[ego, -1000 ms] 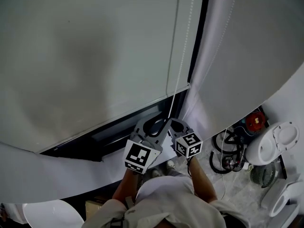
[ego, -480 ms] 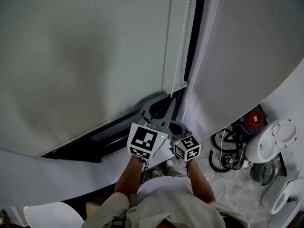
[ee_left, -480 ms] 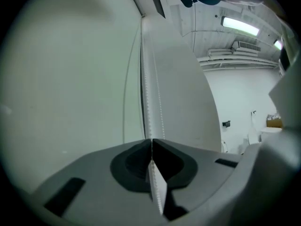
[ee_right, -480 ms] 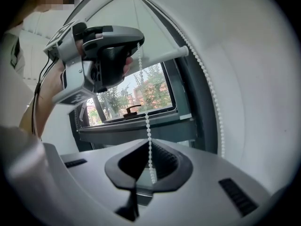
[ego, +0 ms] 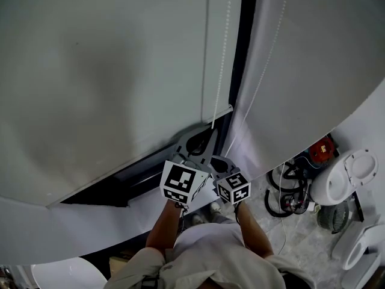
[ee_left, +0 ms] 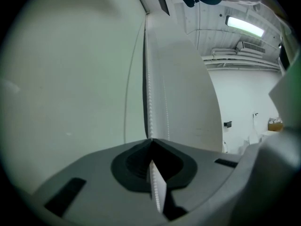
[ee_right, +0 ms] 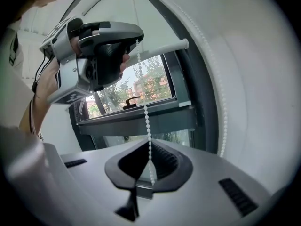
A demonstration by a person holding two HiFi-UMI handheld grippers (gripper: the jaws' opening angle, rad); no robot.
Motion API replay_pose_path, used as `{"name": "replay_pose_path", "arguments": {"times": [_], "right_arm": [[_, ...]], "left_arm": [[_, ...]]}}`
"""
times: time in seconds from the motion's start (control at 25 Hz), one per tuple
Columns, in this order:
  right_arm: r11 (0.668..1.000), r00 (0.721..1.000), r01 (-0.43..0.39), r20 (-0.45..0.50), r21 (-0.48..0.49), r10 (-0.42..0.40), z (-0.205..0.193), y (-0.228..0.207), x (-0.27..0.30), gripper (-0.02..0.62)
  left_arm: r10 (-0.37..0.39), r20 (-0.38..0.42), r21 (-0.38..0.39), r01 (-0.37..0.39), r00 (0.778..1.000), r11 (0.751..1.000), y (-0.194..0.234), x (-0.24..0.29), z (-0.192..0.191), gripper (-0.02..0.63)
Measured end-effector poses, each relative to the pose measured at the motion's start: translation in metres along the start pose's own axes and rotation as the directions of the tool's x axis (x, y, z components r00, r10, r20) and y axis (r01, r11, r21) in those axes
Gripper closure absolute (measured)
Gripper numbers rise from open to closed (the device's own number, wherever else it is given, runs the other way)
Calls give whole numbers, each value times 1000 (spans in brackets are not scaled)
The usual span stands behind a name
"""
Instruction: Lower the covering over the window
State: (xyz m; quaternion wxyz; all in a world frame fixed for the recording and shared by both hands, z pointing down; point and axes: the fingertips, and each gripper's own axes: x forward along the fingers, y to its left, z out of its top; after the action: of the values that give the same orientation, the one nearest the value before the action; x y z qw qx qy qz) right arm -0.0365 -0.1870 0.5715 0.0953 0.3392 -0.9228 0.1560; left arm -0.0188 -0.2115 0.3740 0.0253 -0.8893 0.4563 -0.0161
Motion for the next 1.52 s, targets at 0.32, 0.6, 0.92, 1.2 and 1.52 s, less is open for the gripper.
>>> {"name": "replay_pose_path", "arguments": {"times": [0.32, 0.6, 0.92, 1.2, 1.52], "right_arm": [[1000, 995, -4, -97, 20, 6, -47, -4, 13, 588], [999, 988, -10, -156, 54, 18, -66, -4, 15, 588], [996, 971, -3, -239, 84, 23, -105, -12, 19, 588], [994, 955, 16, -295, 109, 17, -135, -18, 22, 588], [993, 935, 26, -354, 112, 15, -163, -23, 25, 588]], "left_arm": [[14, -70, -45, -18, 997, 999, 4, -3, -51, 592], [16, -127, -78, -26, 992, 997, 3, -3, -72, 592], [8, -183, -106, -28, 983, 994, 1, 1, -112, 592], [4, -236, -131, -36, 972, 991, 1, 3, -144, 592], [0, -285, -156, -47, 958, 987, 2, 4, -177, 592]]}}
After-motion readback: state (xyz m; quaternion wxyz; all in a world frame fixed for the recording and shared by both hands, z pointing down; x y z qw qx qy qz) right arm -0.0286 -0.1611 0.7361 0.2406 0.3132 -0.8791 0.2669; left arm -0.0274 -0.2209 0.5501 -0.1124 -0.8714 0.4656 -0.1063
